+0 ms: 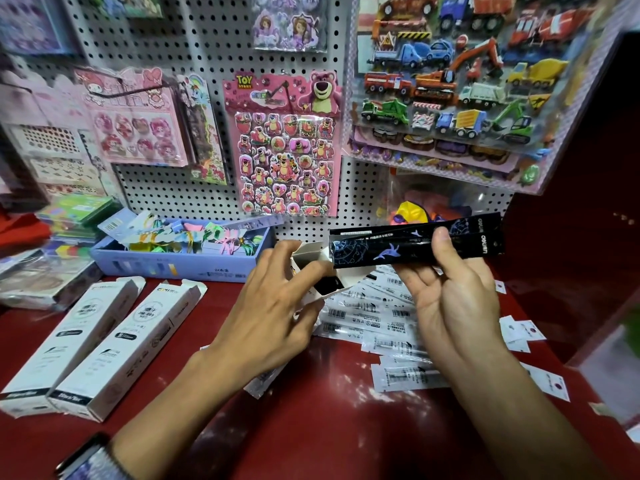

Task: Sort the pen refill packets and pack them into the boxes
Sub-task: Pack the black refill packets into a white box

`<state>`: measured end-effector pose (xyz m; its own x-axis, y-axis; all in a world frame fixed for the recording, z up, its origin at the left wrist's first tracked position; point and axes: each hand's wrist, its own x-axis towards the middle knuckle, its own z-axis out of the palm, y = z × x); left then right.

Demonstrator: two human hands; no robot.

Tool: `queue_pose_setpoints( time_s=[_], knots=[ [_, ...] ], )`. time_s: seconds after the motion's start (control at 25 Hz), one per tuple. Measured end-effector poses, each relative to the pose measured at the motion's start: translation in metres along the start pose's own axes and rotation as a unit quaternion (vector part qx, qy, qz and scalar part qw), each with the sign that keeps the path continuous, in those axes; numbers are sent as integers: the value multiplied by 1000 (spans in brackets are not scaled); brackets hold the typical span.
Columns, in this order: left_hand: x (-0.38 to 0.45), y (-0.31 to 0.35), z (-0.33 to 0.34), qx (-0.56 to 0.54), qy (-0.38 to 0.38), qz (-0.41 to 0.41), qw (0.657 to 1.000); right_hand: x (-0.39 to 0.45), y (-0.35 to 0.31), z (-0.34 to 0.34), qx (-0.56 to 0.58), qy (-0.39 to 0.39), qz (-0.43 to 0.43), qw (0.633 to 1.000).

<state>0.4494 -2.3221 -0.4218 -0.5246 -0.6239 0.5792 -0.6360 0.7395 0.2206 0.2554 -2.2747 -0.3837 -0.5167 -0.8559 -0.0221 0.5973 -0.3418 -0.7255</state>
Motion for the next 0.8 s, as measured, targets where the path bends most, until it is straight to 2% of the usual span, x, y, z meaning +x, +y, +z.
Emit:
queue_pose_setpoints(
  time_s=[0.44, 0.8],
  knots=[
    [-2, 4, -4, -36, 2, -21, 999, 0, -2, 0, -4, -24, -13, 1000],
    [-2, 3, -1, -21, -2, -11, 1000, 3, -1, -4, -9, -35, -15, 999]
  ],
)
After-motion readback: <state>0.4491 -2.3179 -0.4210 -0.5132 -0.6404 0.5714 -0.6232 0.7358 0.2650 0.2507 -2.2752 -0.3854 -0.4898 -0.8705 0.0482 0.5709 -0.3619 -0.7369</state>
